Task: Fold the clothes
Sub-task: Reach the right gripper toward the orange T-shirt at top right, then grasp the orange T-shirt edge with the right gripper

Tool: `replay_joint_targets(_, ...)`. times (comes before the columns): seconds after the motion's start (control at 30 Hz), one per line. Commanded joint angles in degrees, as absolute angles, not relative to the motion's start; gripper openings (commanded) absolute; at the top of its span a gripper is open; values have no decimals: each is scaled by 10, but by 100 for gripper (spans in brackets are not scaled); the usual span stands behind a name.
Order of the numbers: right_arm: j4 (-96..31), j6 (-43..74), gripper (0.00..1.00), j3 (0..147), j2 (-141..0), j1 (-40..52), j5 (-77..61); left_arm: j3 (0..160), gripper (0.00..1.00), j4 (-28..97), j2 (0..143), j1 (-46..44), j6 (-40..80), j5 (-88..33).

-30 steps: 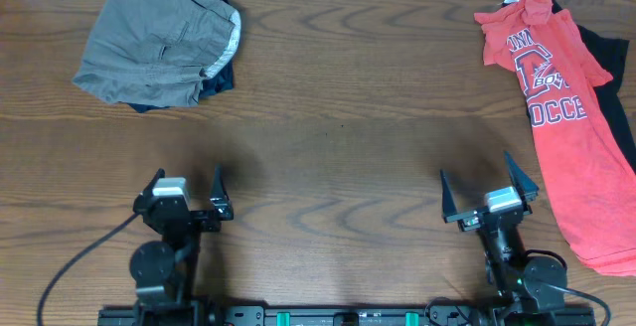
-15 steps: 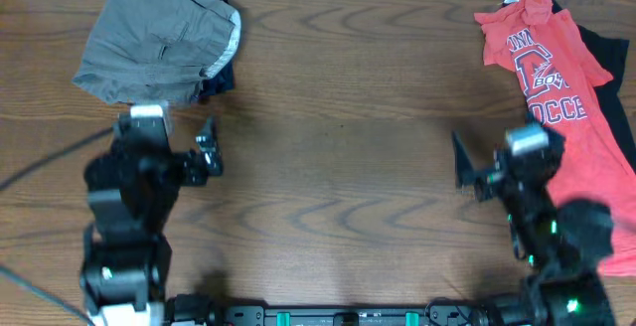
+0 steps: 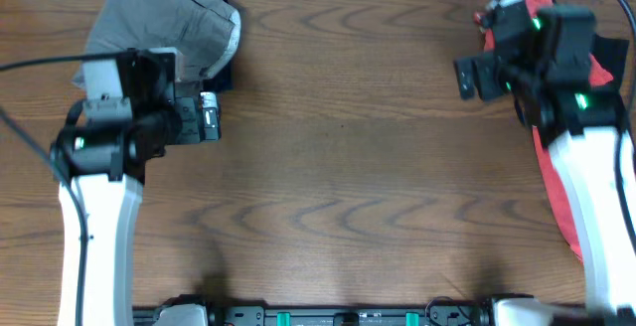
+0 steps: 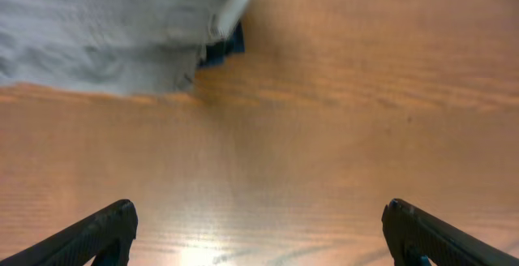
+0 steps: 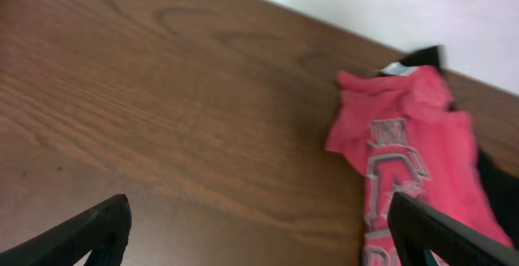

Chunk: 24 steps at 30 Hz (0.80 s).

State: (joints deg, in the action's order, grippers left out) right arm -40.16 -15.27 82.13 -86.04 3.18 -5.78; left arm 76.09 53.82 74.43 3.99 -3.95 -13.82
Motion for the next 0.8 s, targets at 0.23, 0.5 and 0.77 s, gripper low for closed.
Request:
replay_joint_targets(0.23,-316,-153,99,843,-986,22,-53,776,98,552,838,38,-53,-146)
replay_joint_targets(0.5,-145,-81,96,843,-1031,-56,62,776,98,551,856,38,-53,-146)
replay_joint_targets(0.77,-66,-66,90,844,-1115,-153,-4,776,98,548,856,38,-53,-146)
